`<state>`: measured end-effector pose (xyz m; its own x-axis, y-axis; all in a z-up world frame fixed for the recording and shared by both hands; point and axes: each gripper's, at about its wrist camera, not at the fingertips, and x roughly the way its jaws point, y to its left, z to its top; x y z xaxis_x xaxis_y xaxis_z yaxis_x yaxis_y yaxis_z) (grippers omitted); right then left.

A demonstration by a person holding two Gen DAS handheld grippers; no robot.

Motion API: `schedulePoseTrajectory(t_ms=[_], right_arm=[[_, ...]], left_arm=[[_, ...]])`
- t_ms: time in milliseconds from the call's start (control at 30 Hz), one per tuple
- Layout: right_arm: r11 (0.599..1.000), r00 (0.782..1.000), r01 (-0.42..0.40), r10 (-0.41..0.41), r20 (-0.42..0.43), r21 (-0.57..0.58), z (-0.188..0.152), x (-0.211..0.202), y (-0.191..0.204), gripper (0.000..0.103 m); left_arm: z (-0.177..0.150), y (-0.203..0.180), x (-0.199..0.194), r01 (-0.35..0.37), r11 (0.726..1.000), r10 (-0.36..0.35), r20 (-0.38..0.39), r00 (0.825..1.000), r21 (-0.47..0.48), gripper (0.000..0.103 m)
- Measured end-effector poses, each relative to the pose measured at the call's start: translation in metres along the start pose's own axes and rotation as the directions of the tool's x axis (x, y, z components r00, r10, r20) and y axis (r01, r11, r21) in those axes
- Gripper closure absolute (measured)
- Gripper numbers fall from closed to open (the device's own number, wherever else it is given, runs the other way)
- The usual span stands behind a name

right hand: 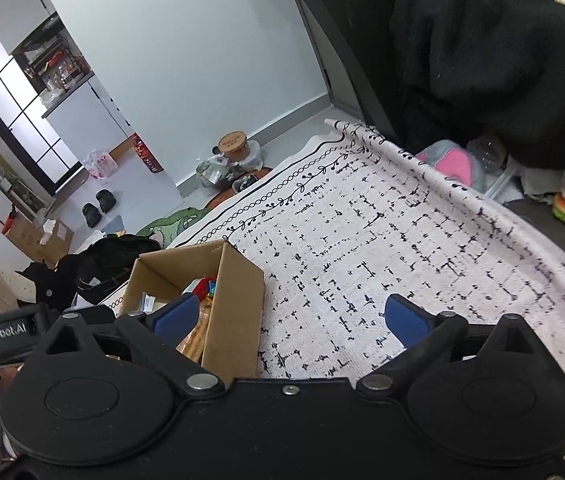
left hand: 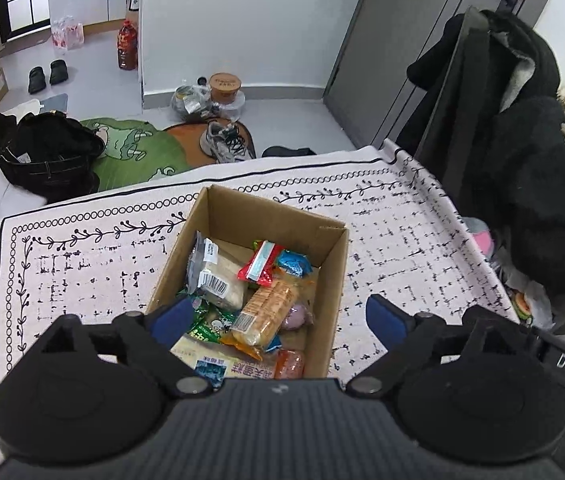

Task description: Organize snacks

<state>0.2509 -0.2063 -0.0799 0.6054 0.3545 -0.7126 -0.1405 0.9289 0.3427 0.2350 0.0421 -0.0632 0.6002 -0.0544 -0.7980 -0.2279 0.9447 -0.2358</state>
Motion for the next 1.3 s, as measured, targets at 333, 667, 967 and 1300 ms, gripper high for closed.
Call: schedulePoseTrajectory(t_ms=[333, 667, 967, 1300], right_arm=[[0.999, 1.0, -0.011, 0.011, 0.011, -0.038, -0.015, -0.041, 0.002, 0.0], [0.999, 0.999, -0.002, 0.005, 0.045, -0.046, -0.031, -0.074, 0.009, 0.0], [0.997, 0.997, 0.036, -0.03, 0.075, -0.075, -0.047, -0.097, 0.011, 0.0], [0.993, 0.993, 0.013, 0.0, 0.118, -0.115, -0.067, -0.122, 0.016, 0.0]], left_arm=[[-0.012, -0.006, -0.038, 0.038, 0.999, -0.04, 0.054, 0.998, 0.033, 0.0], [-0.032, -0.004, -0.071, 0.063, 0.996, -0.067, 0.069, 0.995, 0.058, 0.0], [-0.051, 0.001, -0.103, 0.053, 0.995, -0.061, 0.087, 0.994, 0.087, 0.0], [-0.08, 0.002, -0.132, 0.048, 0.989, -0.064, 0.111, 0.992, 0.14, 0.0]])
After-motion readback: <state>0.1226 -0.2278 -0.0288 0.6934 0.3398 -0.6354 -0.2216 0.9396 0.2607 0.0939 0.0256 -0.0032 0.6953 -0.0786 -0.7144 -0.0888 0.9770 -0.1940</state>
